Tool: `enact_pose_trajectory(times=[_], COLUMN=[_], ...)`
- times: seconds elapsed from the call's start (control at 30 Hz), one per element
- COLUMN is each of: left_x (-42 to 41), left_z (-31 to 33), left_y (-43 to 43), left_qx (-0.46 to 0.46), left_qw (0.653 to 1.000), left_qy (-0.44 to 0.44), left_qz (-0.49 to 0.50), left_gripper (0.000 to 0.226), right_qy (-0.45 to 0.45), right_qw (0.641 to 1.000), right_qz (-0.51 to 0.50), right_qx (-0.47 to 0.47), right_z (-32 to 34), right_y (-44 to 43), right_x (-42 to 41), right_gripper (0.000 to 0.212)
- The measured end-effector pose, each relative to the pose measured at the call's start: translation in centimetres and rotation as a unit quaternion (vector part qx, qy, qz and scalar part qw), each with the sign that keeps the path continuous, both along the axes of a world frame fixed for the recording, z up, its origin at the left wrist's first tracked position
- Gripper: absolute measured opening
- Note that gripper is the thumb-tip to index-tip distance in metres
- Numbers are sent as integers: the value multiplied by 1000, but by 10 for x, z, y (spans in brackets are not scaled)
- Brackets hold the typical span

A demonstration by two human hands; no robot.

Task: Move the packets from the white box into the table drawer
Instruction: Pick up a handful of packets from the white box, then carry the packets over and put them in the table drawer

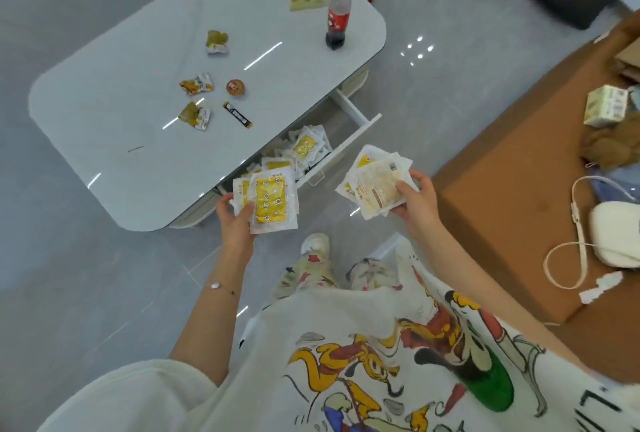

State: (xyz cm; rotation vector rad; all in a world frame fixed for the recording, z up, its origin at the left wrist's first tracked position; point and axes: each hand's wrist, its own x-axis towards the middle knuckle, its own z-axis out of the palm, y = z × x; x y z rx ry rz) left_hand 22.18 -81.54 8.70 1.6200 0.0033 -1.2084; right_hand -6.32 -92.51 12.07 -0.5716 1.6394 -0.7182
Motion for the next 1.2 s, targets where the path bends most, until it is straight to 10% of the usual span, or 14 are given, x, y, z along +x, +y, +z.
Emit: enact_pose_trajectory(times=[0.8,1.2], left_x=[20,17], left_z=[-367,-401], left_y=[-151,-183], left_qx=[178,141], left_qw=[968,972], left_qy=[32,13], left_qz=[176,186], left_gripper=[30,39], right_qy=[61,75], right_qw=[966,947], right_qz=[225,273], right_qx=[109,153], right_z=[-396,-418], right_y=[-253,-265], right_x=[159,180], right_gripper=[28,28])
